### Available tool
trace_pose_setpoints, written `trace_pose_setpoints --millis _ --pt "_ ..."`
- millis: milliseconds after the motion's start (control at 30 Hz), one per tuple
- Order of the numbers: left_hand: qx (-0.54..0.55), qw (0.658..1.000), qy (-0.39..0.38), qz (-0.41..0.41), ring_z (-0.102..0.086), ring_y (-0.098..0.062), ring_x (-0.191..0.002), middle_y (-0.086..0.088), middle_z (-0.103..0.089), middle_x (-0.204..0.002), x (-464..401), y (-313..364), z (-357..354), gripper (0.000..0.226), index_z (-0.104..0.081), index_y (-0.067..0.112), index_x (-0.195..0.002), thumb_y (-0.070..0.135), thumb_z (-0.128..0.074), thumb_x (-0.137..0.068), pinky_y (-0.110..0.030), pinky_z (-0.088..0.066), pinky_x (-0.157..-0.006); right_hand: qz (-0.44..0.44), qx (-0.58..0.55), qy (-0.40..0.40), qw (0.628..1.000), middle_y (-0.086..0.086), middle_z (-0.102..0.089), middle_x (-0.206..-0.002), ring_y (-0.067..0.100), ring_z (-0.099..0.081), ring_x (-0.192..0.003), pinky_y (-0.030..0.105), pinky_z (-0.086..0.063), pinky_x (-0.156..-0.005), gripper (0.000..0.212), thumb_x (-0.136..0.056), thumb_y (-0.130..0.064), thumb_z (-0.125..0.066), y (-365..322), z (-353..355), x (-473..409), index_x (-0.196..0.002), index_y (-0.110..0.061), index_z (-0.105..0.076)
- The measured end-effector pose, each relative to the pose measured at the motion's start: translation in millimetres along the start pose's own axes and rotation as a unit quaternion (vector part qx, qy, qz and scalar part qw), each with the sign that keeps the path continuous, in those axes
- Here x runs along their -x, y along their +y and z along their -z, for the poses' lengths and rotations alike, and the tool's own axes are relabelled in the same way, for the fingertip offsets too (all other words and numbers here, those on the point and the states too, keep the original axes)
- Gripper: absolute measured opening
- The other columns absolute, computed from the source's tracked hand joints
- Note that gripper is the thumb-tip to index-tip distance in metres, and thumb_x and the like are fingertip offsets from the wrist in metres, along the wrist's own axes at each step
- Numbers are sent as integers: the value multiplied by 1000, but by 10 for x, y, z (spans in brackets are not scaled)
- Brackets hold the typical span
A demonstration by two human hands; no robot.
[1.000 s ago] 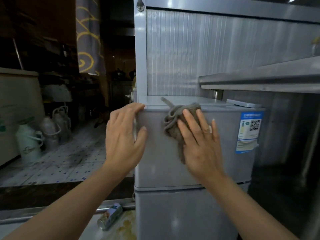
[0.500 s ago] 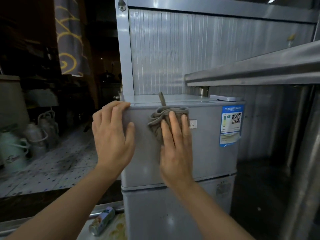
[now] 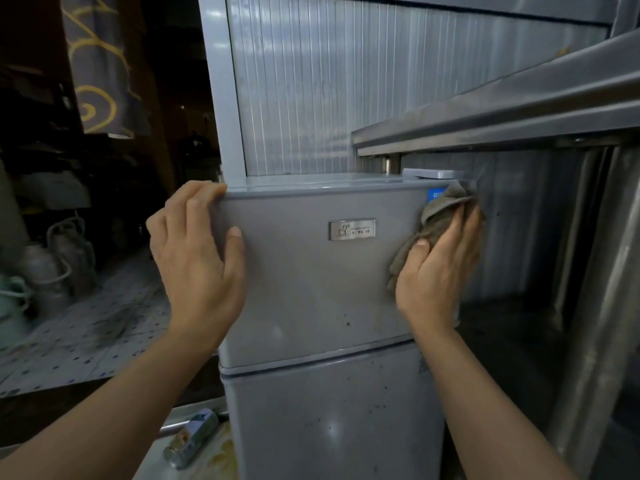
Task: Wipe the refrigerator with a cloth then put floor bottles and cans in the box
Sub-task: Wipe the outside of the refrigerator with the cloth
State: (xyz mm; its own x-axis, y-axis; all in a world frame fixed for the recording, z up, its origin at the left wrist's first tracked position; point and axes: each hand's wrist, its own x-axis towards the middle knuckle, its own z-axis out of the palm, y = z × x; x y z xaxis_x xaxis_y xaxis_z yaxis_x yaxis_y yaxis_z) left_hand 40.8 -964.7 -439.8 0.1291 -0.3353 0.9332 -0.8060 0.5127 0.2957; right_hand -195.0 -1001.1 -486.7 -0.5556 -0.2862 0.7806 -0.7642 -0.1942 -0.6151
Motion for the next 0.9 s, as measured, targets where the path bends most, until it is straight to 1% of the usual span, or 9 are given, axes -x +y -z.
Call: trace_pose_setpoints --millis 133,233,367,533,600,667,767,833,900 --pt "-7 1000 -8 -1 -26 -25 -130 -8 -26 -152 127 9 -12 58 -33 14 -142 10 -50 -86 -30 -18 -106 -57 -47 5 997 8 -9 -158 23 -12 -144 39 -15 -117 65 -93 -15 -41 237 -6 332 -150 -11 -8" --pt "-28 999 -40 3 -20 -25 -136 -8 -13 -157 366 -49 -6 71 -24 17 -146 3 -56 -85 -40 -17 -111 -82 -56 -9 995 10 -10 -157 23 -12 -144 40 -15 -118 66 -92 -10 -43 410 10 585 -149 -7 -10" --pt "-61 993 -98 36 -25 -31 -136 -10 -13 -157 795 -153 15 79 -18 19 -148 3 -60 -83 -47 -22 -109 -131 -56 -36 989 15 -8 -157 26 -9 -145 32 -7 -118 66 -92 -3 -44 563 45 904 -148 0 -10" --pt "-62 989 -125 48 -27 -32 -133 -11 -15 -156 951 -183 31 80 -19 20 -148 3 -61 -82 -50 -29 -103 -157 -66 -53 984 16 2 -157 28 2 -145 37 -2 -119 67 -93 -4 -44 401 24 1090 -147 -1 -5" --pt "-50 990 -123 53 -29 -32 -131 -10 -14 -156 953 -168 28 79 -18 21 -148 2 -60 -83 -48 -31 -102 -109 -70 -60 990 15 2 -156 31 3 -145 40 -3 -119 66 -92 -5 -44 186 -11 1226 -146 -1 -8" --pt "-40 990 -120 54 -31 -31 -130 -9 -13 -157 962 -162 21 79 -18 21 -148 1 -58 -84 -48 -32 -100 7 -64 -99 993 17 -1 -156 36 2 -144 45 -5 -118 64 -89 -11 -42 -40 -55 1446 -146 0 -15" --pt "-37 991 -119 47 -31 -30 -128 -9 -12 -157 970 -183 12 78 -18 21 -148 1 -58 -84 -47 -32 -100 184 -23 -170 968 13 -3 -157 38 0 -144 46 -8 -117 64 -87 -22 -40 -216 -113 1722 -146 -5 -21" --pt "-37 991 -121 46 -31 -28 -127 -8 -13 -157 965 -209 22 79 -19 21 -148 1 -60 -83 -47 -32 -100 238 16 -179 955 9 -5 -157 35 -3 -144 47 -14 -114 64 -86 -26 -41 -131 -105 1662 -145 -9 -21" --pt "-36 991 -125 40 -32 -27 -123 -8 -14 -157 959 -228 41 79 -20 21 -147 1 -61 -83 -46 -34 -97 241 58 -157 956 8 -8 -156 32 -6 -144 50 -17 -113 65 -85 -27 -40 42 -46 1492 -145 -9 -22"
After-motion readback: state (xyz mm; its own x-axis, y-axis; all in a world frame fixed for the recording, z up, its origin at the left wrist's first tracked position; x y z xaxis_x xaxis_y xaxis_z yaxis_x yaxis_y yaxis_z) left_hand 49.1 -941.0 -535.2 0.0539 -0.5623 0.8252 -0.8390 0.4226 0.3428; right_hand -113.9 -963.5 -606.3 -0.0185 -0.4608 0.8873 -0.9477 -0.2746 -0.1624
